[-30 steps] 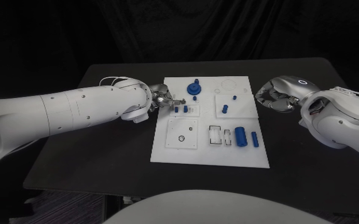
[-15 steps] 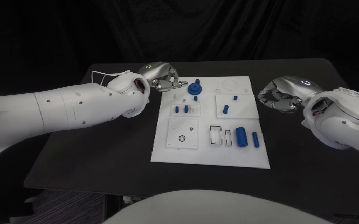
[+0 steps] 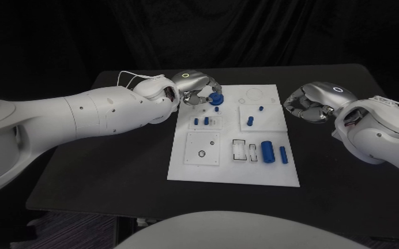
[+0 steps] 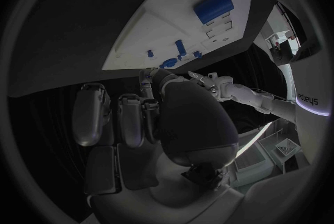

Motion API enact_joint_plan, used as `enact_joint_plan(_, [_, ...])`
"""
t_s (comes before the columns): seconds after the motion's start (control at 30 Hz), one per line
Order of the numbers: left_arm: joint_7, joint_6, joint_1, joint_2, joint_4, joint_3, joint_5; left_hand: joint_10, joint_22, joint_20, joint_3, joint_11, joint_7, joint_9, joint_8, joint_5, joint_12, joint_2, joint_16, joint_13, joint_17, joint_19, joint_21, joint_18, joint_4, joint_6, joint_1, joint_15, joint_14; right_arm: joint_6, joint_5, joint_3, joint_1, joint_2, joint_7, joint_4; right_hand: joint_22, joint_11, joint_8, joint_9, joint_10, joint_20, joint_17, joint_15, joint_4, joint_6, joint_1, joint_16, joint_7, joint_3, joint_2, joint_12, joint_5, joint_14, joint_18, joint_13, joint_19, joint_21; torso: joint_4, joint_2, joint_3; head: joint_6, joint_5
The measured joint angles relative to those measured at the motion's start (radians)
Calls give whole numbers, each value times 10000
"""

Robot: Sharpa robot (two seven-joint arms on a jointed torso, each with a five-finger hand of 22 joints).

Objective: Assemble the parts on the task board

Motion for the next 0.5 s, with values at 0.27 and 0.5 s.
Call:
enact_joint_plan(0.27, [508,679,-71,529,-627,-4,-386,-996,0,-118,-373,-182,-524,-1745,0,458,-102,-337,-455,-919,-814,-337,-658,-10,-363,-341,-264,-128,-471,-52,0,0,0,9,88,-4,-1,0,0,-1,0,0,0,0,0,0,0,0,1,0,0,-51,0,0,1,0,0,0,-15,13,1,0,-5])
enact_joint_plan(0.5, [757,917,-83,827,-963,1,-647,-802,0,-119,-462,-137,-440,-2216,61,637,454,-322,-273,-993,-671,-215,-497,-8,-453,166,-354,-100,-370,-58,0,-1,0,53,119,-12,-1,0,0,-2,0,0,0,0,0,-1,0,0,1,0,0,-55,-1,0,0,0,0,0,-60,26,-12,0,35])
